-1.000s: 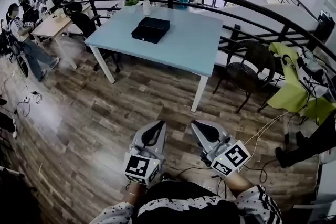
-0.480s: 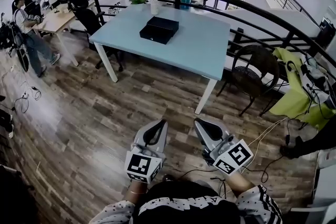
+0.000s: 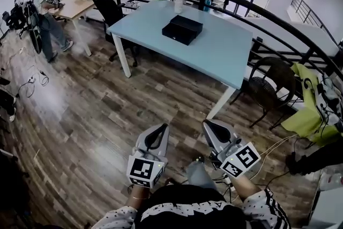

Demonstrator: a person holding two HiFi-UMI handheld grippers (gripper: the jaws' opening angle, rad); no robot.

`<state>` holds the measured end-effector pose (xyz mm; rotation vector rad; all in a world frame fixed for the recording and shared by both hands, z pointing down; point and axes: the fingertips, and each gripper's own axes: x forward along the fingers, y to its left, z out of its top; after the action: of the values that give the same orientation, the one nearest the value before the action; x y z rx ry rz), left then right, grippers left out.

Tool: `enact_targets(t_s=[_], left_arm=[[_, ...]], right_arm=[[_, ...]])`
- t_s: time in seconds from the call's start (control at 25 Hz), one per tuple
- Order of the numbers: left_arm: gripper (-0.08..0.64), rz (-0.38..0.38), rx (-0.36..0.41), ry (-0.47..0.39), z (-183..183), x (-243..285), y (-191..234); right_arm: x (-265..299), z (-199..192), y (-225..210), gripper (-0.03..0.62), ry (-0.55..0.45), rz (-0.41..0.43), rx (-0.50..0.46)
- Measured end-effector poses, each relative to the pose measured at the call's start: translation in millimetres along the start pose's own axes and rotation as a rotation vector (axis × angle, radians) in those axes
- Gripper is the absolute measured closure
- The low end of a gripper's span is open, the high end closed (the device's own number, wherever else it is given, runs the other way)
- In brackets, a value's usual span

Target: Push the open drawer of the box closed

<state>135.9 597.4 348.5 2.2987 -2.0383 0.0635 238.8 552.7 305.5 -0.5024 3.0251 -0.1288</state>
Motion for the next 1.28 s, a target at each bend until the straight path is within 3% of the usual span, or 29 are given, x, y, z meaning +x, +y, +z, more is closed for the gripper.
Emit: enact_targets(t_s=[0.24,0.68,1.08,1.28], left_arm=[[0.56,0.062,-0.004,-0.016,2.5,4.5,18.1],[0.56,0.221,0.035,0.013,-0.9,60.5,74.0],[0.56,0.212,0.059,0.049,7.8,153.1,93.9],[0.56,0.263,0.063,0.054,20.4,195.0,112.0]], right_arm=[[26.0,-7.9,1.5,0.589,0.008,0.09,0.001],[98.1,-20.9,-76.8,0.589,-0.026,0.191,0.041],[140.8,-22.9,-162.1,0.589,-0.011,0.196,0.083],[162.8,-16.1,-213.2,0.589,-0.009,0.201,0.097]])
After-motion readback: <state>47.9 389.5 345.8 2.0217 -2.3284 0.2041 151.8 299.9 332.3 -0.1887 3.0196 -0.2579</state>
